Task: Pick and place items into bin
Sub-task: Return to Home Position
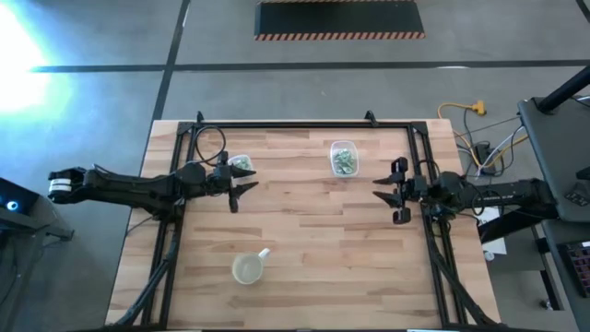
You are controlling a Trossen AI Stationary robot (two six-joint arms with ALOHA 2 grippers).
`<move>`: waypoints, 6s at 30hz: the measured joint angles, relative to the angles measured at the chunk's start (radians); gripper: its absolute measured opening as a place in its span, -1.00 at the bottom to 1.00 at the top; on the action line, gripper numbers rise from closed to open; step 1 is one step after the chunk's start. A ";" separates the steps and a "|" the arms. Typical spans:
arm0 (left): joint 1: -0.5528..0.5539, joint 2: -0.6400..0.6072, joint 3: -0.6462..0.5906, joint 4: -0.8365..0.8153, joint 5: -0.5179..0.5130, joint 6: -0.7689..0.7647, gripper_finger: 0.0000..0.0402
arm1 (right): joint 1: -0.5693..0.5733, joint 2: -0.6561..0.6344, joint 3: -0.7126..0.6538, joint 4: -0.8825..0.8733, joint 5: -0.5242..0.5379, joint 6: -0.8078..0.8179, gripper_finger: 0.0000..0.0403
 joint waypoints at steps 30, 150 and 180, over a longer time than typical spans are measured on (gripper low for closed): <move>0.000 0.000 -0.002 -0.002 0.002 -0.002 -0.29 | 0.105 -0.329 -0.007 -0.354 0.111 -0.049 -0.38; -0.163 -0.751 -0.251 -0.381 0.220 0.154 -0.29 | 0.105 -0.328 -0.009 -0.555 0.101 0.091 -0.48; -0.163 -0.723 -0.251 -0.366 0.071 0.130 -0.29 | 0.105 -0.328 -0.008 -0.555 0.101 0.109 -0.54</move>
